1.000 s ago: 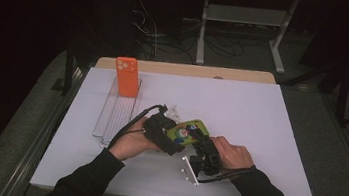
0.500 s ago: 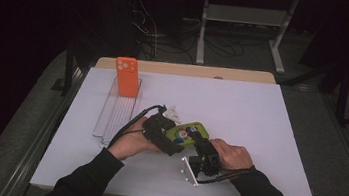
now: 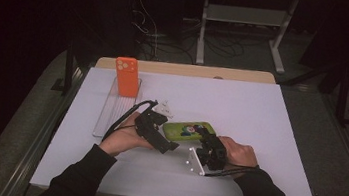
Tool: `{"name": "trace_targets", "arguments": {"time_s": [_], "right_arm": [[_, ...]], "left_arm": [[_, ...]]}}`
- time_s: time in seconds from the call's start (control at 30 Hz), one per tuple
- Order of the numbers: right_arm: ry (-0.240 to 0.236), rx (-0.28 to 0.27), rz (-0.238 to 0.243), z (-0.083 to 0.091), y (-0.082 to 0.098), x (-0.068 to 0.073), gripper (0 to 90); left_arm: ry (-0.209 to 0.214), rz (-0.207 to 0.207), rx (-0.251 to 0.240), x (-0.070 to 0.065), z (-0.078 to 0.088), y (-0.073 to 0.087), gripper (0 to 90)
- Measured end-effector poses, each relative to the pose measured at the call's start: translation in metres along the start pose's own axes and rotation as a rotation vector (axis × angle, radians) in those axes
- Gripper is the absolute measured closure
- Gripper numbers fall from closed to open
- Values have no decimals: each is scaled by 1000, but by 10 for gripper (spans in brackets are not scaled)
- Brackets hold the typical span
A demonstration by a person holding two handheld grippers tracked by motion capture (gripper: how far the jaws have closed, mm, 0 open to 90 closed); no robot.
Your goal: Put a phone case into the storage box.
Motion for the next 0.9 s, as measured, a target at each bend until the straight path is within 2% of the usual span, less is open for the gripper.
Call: {"name": "trace_targets", "arguments": {"time_s": [0.03, 0.07, 0.1, 0.13, 0.17, 0.2, 0.27, 0.3, 0.33, 0.4, 0.43, 0.47, 0.5, 0.53, 0.63, 0.7, 0.73, 0.8, 0.83, 0.87, 0.9], "right_arm": [[-21, 9, -9, -1, 2, -1, 751], [-35, 23, -28, -1, 4, 0, 751], [-38, 37, -65, -1, 6, -3, 751], [-53, 37, -86, -1, 7, -5, 751], [-47, 41, -108, -2, 8, -6, 751], [-68, 47, -130, -3, 10, -7, 752], [-94, 66, -205, -4, 13, -9, 751], [-106, 57, -207, -6, 16, -12, 751], [-116, 58, -234, -6, 17, -13, 751], [-146, 80, -325, -6, 19, -16, 751], [-155, 89, -356, -6, 20, -17, 751], [-161, 96, -406, -6, 20, -18, 751], [-176, 93, -454, -7, 19, -18, 751], [-200, 96, -490, -8, 21, -20, 751], [-240, 101, -557, -9, 24, -22, 751], [-271, 109, -617, -11, 26, -23, 751], [-283, 109, -665, -11, 25, -23, 751], [-303, 114, -723, -12, 26, -24, 752], [-319, 119, -768, -13, 27, -25, 752], [-324, 117, -790, -14, 28, -25, 752], [-339, 124, -827, -14, 28, -26, 752]], "left_arm": [[-4, 4, -7, 1, 0, 0, 0], [-4, -13, 12, 3, 2, 1, 0], [-8, -14, 11, 4, 3, 2, 0], [-10, -1, -5, 4, 2, 1, 0], [-14, -5, -3, 5, 3, 1, 0], [-15, -6, -8, 6, 4, 2, 0], [-21, 6, -24, 7, 4, 2, 0], [-22, 12, -24, 8, 4, 2, 0], [-22, 27, -41, 8, 4, 2, 0], [-21, 31, -56, 10, 4, 1, 0], [-22, 41, -68, 11, 4, 1, 0], [-22, 25, -54, 13, 6, 2, 0], [-27, 34, -65, 13, 7, 2, 0], [-28, 17, -47, 16, 9, 3, 0], [-29, 35, -68, 18, 11, 2, 0], [-32, 59, -98, 18, 11, 1, 0], [-33, 65, -91, 18, 12, 1, 0], [-33, 71, -101, 19, 13, 1, 0], [-34, 87, -116, 18, 12, 0, 0], [-34, 97, -128, 17, 12, -1, 0], [-41, 81, -125, 19, 13, -1, 0]]}}
Point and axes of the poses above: each handheld gripper's, and its own axes: z roughly backward along the jaws, y roughly out of its underside, x roughly to its left, the point moved 4 cm from there along -z, roughly forward along the jaws, and after that the axes turned 9 degrees about y, right-handed, at the moved point
